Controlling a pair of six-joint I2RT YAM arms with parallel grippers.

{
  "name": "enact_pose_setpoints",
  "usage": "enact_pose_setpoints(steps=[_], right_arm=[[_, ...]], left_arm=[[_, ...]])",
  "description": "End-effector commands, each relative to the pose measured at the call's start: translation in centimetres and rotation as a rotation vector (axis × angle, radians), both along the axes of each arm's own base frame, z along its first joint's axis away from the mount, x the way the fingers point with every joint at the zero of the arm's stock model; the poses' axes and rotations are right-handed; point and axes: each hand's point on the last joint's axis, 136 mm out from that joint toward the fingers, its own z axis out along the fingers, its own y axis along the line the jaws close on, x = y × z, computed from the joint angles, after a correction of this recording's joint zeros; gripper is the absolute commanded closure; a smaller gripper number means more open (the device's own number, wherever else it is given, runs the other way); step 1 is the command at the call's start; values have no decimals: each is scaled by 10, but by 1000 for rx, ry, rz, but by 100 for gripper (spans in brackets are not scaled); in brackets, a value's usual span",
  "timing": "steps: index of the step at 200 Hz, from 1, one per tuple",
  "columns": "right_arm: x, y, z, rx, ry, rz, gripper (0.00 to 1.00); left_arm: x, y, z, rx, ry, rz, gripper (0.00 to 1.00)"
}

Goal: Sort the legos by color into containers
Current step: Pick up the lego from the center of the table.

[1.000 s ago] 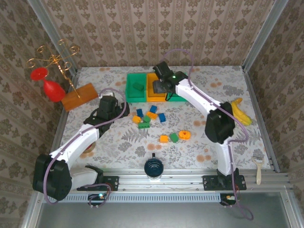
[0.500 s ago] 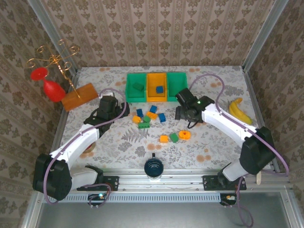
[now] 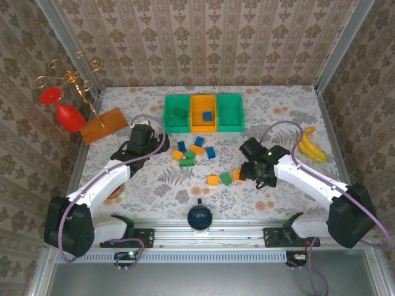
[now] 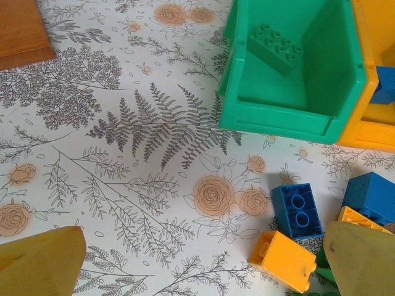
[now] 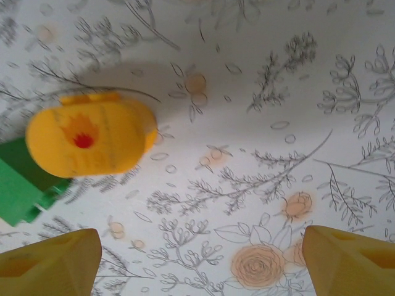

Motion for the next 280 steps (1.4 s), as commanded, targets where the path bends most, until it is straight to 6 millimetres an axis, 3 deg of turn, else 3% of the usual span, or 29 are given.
enact_pose_setpoints(steps=[1, 129, 180, 280], right_arm=[[-18, -1, -6, 21, 47, -30, 14], [-12, 14, -39, 12, 117, 9, 6], [-7, 14, -43, -9, 114, 19, 5], [47, 25, -51, -71, 48, 56, 5]], left_arm=[[3, 0, 1, -18, -3, 9, 0], [4, 3, -4, -10, 16, 31, 0], [4, 3, -3, -12, 15, 33, 0], [1, 6, -6, -4, 25, 41, 0]])
